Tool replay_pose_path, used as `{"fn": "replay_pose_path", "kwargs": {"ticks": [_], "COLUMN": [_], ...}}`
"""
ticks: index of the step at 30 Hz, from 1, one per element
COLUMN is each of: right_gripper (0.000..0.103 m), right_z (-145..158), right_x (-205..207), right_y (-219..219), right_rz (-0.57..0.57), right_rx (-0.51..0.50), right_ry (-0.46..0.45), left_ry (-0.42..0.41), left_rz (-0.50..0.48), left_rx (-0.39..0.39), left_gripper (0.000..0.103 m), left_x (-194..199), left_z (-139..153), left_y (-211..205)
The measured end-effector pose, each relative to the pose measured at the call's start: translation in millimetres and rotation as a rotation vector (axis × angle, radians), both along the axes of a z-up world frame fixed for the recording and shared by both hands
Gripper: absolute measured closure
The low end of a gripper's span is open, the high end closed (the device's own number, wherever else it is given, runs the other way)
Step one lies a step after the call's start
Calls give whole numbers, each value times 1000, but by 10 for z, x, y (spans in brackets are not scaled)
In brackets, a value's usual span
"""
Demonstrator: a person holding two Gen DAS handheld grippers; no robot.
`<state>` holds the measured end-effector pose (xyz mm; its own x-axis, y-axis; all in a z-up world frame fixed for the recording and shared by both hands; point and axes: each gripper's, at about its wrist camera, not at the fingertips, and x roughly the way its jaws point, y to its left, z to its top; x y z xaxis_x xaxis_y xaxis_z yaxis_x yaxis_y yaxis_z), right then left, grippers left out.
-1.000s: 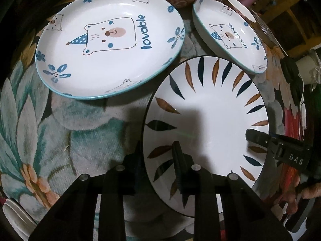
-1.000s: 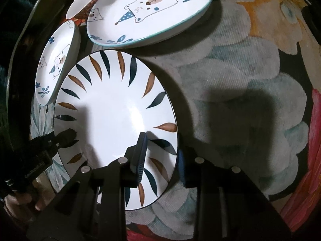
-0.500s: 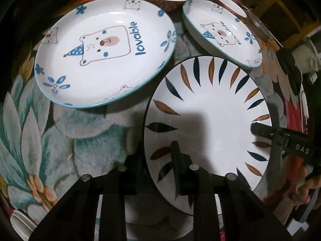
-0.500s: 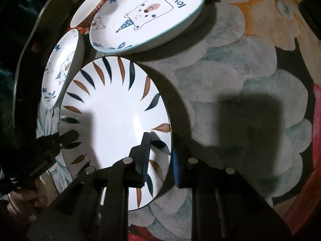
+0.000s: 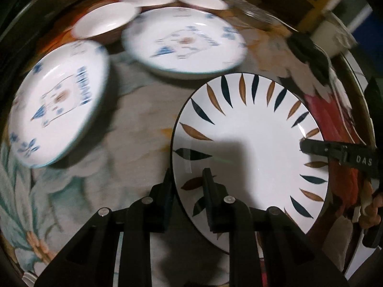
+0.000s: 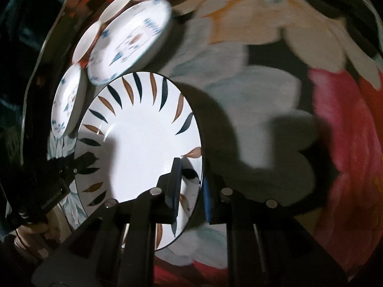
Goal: Organize plates and bowls
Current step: 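Carry the leaf-pattern plate with both grippers toward the white power strip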
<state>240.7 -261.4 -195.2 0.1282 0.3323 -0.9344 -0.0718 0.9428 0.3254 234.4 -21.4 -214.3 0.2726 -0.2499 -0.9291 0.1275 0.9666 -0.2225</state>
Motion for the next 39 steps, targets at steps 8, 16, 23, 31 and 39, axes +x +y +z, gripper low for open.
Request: {"fn": "replay_pose_path", "kwargs": {"ticks": [8, 16, 23, 31, 39], "right_gripper": [87, 87, 86, 86, 84], "right_z": [150, 205, 132, -127, -219], "right_x": [-115, -346, -483, -563, -595], "right_y": [-879, -1685, -2299, -2433, -2389], "right_rz": [-191, -339, -454, -505, -497], "right_rx": [-21, -40, -44, -7, -48], "right_ry": [-41, -43, -30, 21, 51], "left_ry": [-42, -78, -90, -31, -19], "left_rz": [-175, -294, -365, -372, -379], "left_rx": [-39, -59, -65, -13, 34], "left_gripper": [81, 81, 81, 81, 82], "left_x": [10, 132, 327, 427, 342], "left_z": [156, 260, 225, -68, -157], "left_y": [-946, -1728, -2363, -2542, -2552]}}
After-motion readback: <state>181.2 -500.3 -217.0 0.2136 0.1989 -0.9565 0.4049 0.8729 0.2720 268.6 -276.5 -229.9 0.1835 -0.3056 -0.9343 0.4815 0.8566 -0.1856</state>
